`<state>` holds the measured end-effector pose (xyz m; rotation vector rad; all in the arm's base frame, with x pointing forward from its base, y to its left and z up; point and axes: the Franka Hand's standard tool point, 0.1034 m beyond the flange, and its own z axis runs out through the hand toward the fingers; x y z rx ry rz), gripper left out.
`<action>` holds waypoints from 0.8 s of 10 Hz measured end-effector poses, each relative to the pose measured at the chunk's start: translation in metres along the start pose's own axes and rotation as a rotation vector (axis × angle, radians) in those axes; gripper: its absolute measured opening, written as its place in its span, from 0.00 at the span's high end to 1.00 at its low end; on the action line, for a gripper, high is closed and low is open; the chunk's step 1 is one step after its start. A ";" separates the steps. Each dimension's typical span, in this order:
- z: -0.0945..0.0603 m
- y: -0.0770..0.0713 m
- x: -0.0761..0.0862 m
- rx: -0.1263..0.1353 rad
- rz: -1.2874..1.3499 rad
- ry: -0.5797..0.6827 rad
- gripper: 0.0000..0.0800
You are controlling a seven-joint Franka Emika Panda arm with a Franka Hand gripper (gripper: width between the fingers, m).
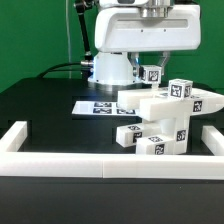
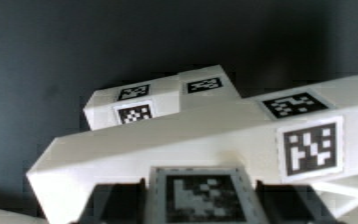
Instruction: Assemble chair
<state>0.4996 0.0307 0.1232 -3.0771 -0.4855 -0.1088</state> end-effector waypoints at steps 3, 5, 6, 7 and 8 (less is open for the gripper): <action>0.000 0.000 0.001 0.000 -0.001 0.000 0.64; 0.000 -0.002 0.001 0.000 0.004 0.000 0.64; -0.004 -0.003 0.002 0.000 0.009 0.003 0.64; -0.007 -0.004 0.002 0.001 0.012 0.006 0.64; -0.006 -0.006 0.001 0.001 0.012 0.006 0.64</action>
Offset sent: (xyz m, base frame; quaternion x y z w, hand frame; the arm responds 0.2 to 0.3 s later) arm -0.0004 0.0040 -0.0008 -0.0019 -0.0040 0.0039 1.0000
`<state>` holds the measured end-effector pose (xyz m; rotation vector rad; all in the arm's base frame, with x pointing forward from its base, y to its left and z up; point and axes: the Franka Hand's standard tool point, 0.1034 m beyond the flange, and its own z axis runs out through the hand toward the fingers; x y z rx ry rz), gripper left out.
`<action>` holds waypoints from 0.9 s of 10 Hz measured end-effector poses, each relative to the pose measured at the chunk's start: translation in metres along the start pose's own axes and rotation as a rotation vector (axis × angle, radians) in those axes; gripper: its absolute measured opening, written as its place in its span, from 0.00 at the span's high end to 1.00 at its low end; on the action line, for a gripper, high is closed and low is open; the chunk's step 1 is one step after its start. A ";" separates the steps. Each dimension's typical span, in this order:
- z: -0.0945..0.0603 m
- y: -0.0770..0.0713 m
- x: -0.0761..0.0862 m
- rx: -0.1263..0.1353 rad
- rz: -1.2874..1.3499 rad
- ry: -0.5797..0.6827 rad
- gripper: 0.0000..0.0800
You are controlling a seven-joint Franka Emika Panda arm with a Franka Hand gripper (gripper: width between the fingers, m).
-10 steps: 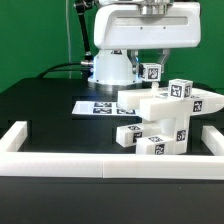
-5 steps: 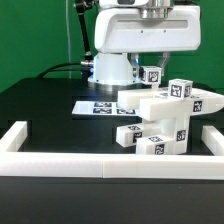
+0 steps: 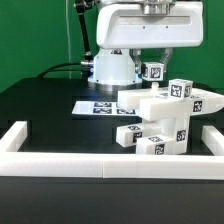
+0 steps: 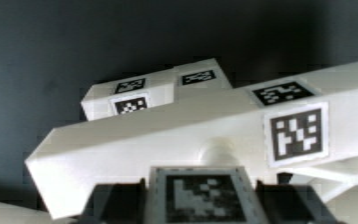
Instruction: Assemble chair
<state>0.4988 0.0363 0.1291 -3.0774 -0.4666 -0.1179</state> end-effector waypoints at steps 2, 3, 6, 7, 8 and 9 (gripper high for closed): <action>0.003 -0.003 -0.001 -0.001 -0.001 0.000 0.64; 0.003 -0.003 -0.001 -0.001 -0.001 0.000 0.64; 0.005 -0.005 -0.004 0.000 -0.003 -0.004 0.64; 0.005 -0.006 -0.004 0.000 -0.005 -0.004 0.64; 0.005 -0.007 -0.004 0.001 -0.007 -0.004 0.64; 0.005 -0.007 -0.004 0.001 -0.008 -0.006 0.64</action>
Offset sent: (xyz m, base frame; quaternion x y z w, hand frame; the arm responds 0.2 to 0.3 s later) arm 0.0000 0.0000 0.0000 0.0000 0.0000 0.0000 1.0000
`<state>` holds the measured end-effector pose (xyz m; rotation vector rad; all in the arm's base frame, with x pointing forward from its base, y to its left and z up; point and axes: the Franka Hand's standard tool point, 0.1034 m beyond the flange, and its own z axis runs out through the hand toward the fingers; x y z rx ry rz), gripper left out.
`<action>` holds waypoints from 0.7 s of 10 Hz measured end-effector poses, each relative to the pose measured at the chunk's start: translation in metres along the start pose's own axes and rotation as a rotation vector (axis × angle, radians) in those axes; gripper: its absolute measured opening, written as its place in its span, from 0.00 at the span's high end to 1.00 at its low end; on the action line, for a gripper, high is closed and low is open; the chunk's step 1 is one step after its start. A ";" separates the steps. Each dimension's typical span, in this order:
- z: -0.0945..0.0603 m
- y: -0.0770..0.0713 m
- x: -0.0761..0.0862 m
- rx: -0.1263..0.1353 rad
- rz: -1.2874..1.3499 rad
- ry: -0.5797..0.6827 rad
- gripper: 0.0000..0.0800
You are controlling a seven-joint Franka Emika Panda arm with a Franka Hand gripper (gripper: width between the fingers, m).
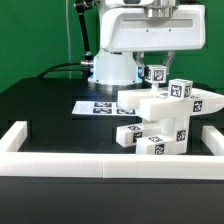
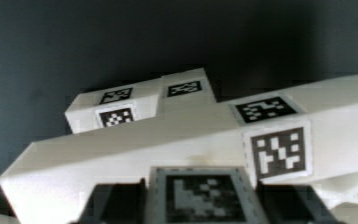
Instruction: Assemble chair
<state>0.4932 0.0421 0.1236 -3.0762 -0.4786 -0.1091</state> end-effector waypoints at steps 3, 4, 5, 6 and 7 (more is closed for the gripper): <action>0.006 0.000 -0.001 0.001 -0.001 -0.011 0.64; 0.007 0.000 -0.001 0.001 -0.001 -0.012 0.64; 0.007 0.000 -0.001 0.001 -0.001 -0.012 0.64; 0.007 0.000 -0.002 0.001 -0.001 -0.013 0.64; 0.007 0.000 -0.002 0.001 -0.001 -0.013 0.64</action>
Offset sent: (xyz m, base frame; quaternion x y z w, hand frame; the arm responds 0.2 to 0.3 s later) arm 0.0040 0.0037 -0.0038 0.0131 -0.0022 -0.0035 0.9999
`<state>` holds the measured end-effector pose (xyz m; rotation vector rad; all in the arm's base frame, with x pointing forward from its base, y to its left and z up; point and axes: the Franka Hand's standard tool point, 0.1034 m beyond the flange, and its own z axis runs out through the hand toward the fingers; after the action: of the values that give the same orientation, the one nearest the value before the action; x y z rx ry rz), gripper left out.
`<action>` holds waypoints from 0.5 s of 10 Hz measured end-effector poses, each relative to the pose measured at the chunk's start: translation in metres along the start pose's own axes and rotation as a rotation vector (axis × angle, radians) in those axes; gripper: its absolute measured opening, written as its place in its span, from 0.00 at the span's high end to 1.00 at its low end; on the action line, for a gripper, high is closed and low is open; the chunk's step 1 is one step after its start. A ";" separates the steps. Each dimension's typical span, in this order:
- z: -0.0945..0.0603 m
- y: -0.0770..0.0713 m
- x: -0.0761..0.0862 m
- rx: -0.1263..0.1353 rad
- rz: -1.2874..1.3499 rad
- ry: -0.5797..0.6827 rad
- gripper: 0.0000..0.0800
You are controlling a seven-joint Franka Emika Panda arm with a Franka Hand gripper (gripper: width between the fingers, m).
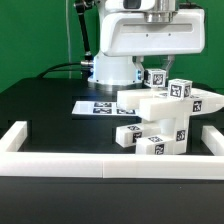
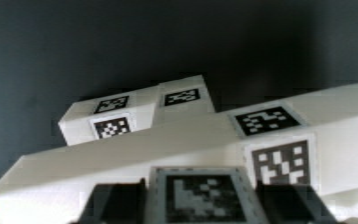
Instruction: Assemble chair
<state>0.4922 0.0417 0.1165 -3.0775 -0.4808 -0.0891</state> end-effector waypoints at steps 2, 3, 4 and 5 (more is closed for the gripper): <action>0.000 0.000 0.000 0.000 0.000 0.000 0.64; 0.000 0.000 0.000 0.000 0.000 0.000 0.64; 0.000 0.000 0.000 0.000 0.000 0.000 0.64; 0.000 0.000 0.000 0.000 0.000 0.000 0.64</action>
Offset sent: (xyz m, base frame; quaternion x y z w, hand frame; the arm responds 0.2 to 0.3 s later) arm 0.0000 0.0000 0.0000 0.0000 0.0000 0.0000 1.0000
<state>0.4922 0.0417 0.1165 -3.0775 -0.4808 -0.0891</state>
